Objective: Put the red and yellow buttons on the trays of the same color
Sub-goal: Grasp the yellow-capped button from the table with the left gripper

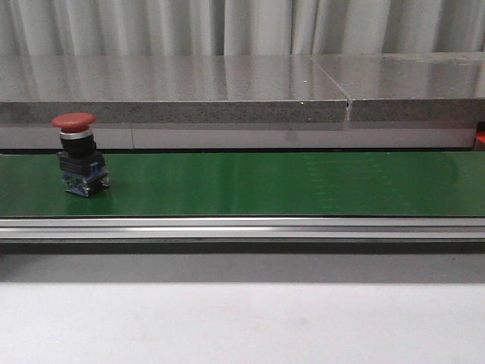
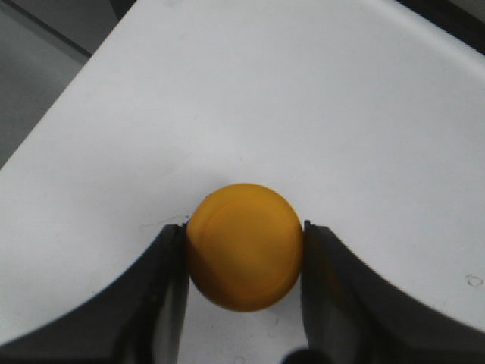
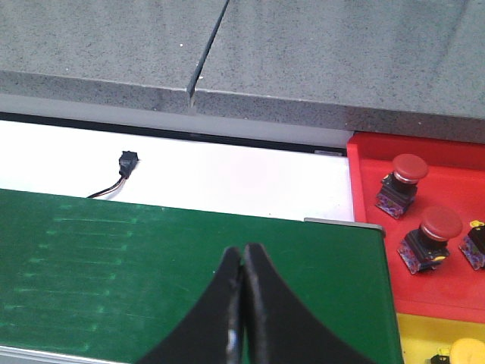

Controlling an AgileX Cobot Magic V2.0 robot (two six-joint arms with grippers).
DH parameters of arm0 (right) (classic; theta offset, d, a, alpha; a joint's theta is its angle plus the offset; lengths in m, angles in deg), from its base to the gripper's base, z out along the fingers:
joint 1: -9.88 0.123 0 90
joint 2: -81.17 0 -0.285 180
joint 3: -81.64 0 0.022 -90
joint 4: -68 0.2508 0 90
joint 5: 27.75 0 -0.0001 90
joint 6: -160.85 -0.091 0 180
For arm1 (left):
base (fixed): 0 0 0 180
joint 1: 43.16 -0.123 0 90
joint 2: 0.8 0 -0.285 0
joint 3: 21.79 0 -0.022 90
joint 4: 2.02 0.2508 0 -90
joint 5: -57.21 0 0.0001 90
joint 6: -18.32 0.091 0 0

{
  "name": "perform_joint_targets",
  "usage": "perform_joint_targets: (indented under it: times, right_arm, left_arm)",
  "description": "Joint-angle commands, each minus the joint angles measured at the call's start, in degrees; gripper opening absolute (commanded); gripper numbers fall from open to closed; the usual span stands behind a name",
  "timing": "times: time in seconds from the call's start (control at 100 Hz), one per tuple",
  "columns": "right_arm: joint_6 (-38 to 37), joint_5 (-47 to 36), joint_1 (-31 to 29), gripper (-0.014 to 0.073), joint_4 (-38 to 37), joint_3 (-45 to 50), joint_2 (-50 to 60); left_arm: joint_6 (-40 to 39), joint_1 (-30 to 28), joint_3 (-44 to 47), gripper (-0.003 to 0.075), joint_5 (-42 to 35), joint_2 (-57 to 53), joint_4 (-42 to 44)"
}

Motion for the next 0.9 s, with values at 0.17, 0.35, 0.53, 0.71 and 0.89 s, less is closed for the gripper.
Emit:
perform_joint_targets:
  times: [0.17, 0.35, 0.53, 0.71, 0.89]
  right_arm:
    - [0.4, -3.2, 0.0, -0.0067, 0.9, -2.0, 0.3]
    - [0.4, -3.2, 0.0, -0.0067, 0.9, -2.0, 0.3]
    - [0.4, -3.2, 0.0, -0.0067, 0.9, -2.0, 0.3]
    - [0.4, -3.2, 0.0, -0.0067, 0.9, -2.0, 0.3]
    - [0.4, -3.2, 0.0, -0.0067, 0.9, -2.0, 0.3]
  left_arm:
    - [0.0, -0.2, -5.5, -0.0019, 1.6, -6.5, -0.8]
    - [0.0, 0.2, -5.5, -0.0019, 3.3, -12.5, -3.2]
    - [4.0, 1.7, -3.4, -0.0019, 4.7, -18.3, -7.0]
    - [7.5, 4.1, 1.9, -0.0019, 4.6, -23.8, -12.8]
    - [7.6, 7.6, 9.2, -0.0019, 1.9, -29.6, -12.8]
